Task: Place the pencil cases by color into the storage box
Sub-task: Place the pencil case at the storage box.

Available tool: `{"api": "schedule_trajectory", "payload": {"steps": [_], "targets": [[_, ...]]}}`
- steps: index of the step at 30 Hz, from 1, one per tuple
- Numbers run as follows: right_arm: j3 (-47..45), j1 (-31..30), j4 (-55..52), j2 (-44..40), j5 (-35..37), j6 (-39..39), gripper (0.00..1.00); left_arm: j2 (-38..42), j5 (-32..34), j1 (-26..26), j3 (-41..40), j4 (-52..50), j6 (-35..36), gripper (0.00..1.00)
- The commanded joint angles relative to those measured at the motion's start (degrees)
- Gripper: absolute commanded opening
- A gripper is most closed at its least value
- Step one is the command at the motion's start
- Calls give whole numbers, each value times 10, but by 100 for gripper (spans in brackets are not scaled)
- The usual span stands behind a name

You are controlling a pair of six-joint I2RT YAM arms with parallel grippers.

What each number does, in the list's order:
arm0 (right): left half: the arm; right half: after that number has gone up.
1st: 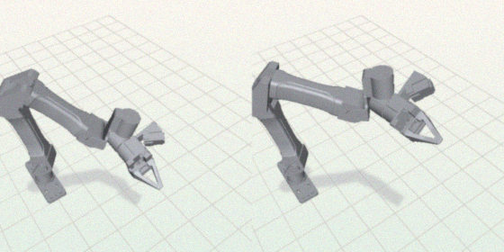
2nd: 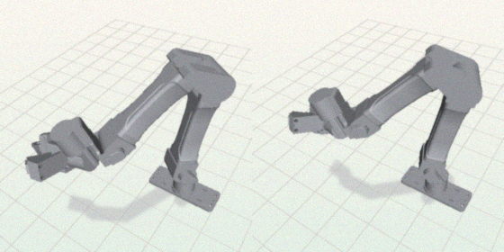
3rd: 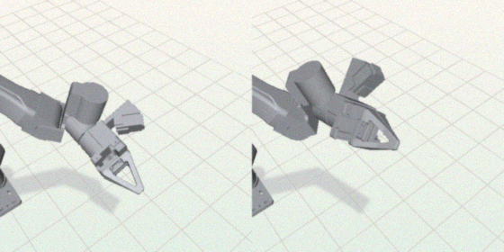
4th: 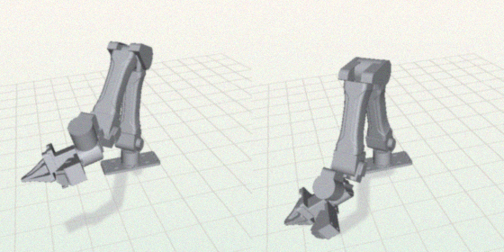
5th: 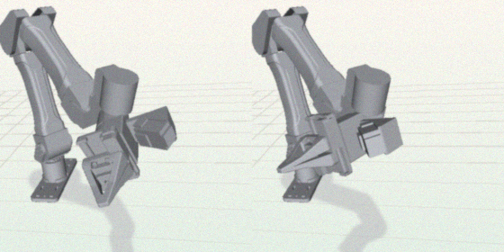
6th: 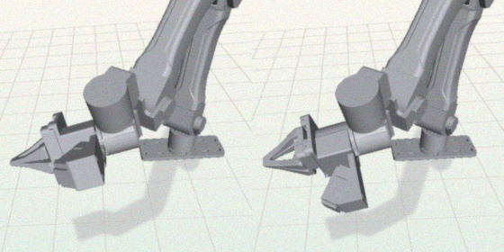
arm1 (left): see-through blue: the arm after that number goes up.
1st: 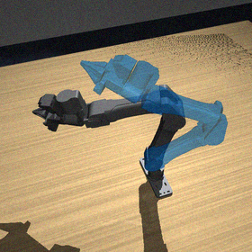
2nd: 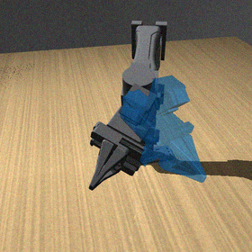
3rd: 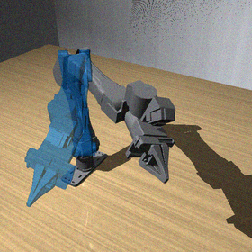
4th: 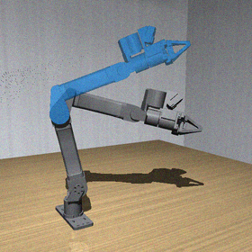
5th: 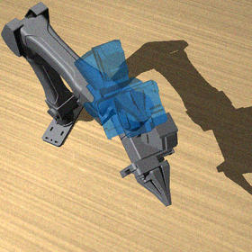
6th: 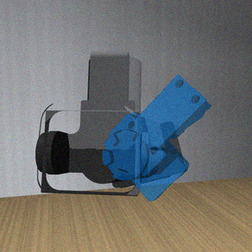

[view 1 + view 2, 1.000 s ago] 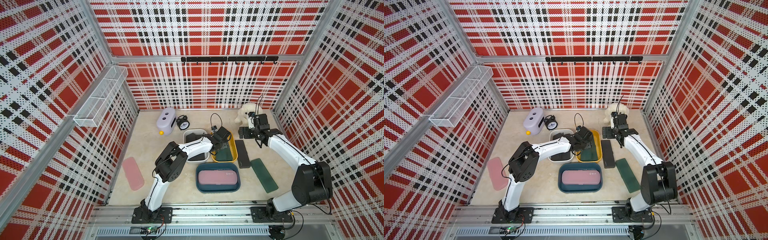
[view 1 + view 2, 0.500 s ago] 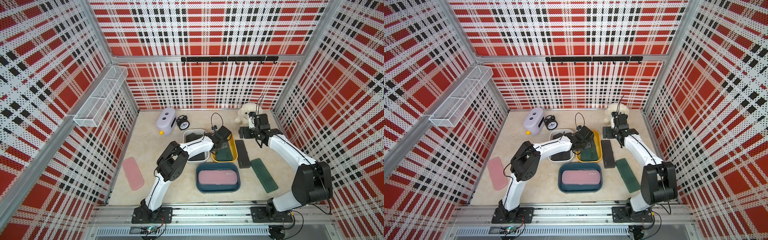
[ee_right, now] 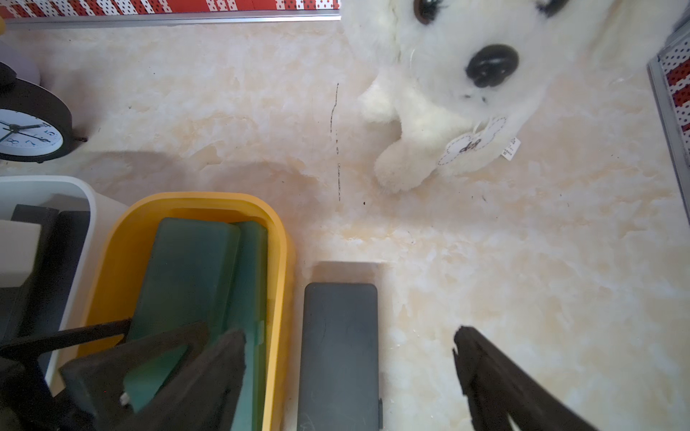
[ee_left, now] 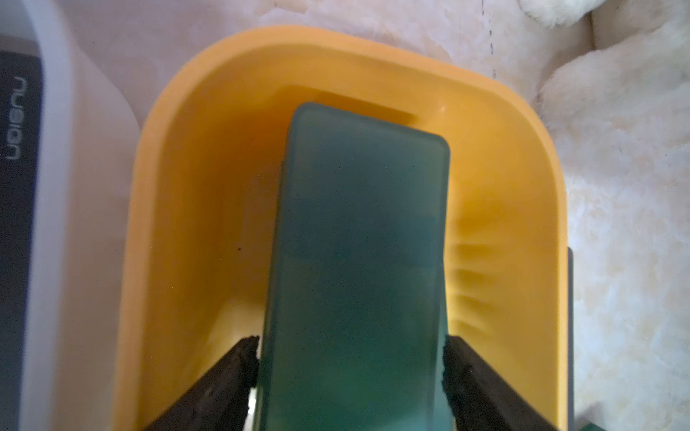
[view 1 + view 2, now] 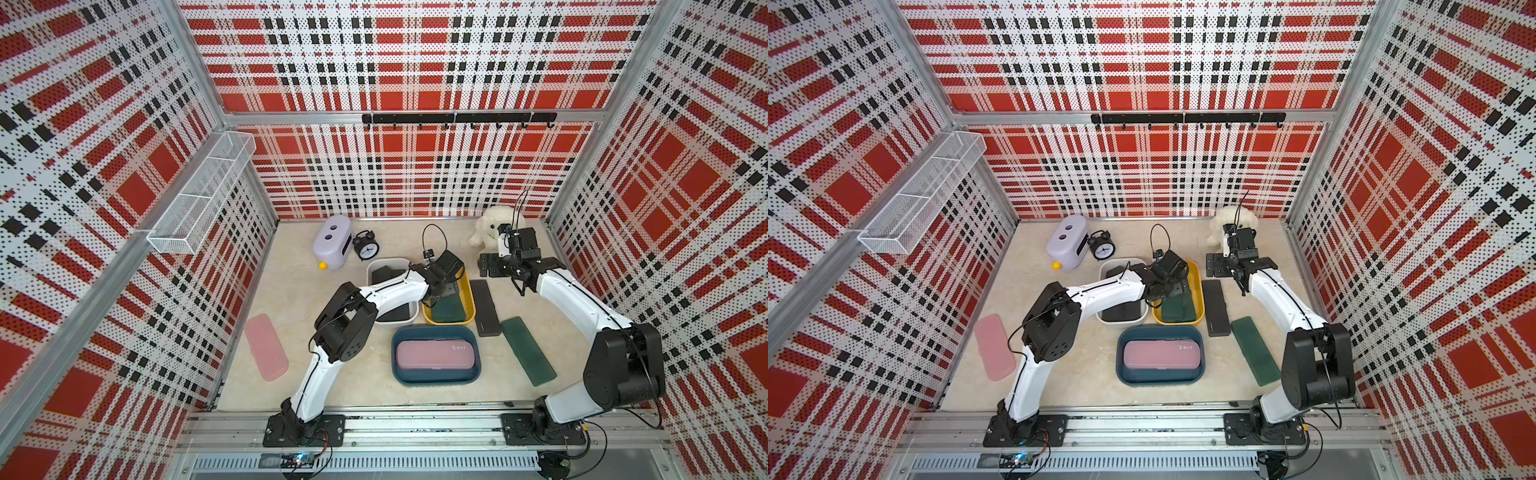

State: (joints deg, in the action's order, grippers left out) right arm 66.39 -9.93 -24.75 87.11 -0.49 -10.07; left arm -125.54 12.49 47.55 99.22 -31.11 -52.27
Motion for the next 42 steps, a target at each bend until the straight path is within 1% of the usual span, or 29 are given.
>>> {"api": "schedule_trajectory", "payload": {"steps": [1, 8, 11, 18, 20, 21, 22, 25, 30, 34, 42], "targets": [[-7, 5, 11, -5, -5, 4, 93, -14, 8, -1, 22, -5, 2, 82], [-7, 6, 10, -6, -5, 4, 94, -16, 15, 0, 38, -16, 3, 82], [-7, 7, 11, -6, -6, 4, 93, -19, 37, 4, 61, -43, 8, 82], [-7, 8, 11, -7, -8, 4, 93, -41, 106, 18, 146, -130, 19, 82], [-7, 8, 11, -8, -8, 4, 93, -42, 124, 24, 163, -137, 24, 81], [-8, 8, 11, -8, -7, 4, 93, -41, 131, 29, 169, -136, 27, 79], [-8, 9, 12, -8, -8, 3, 93, -41, 137, 32, 175, -136, 31, 74], [-7, 10, 9, -8, -5, 2, 93, -43, 140, 38, 184, -128, 45, 54], [-10, 19, 4, -16, 12, -1, 93, -46, 108, 41, 167, -79, 73, 39], [-11, 24, 1, -20, 18, -4, 93, -51, 79, 42, 152, -45, 86, 31], [-16, 25, -3, -18, 26, -7, 93, -74, 47, 39, 147, -20, 97, 31]]}}
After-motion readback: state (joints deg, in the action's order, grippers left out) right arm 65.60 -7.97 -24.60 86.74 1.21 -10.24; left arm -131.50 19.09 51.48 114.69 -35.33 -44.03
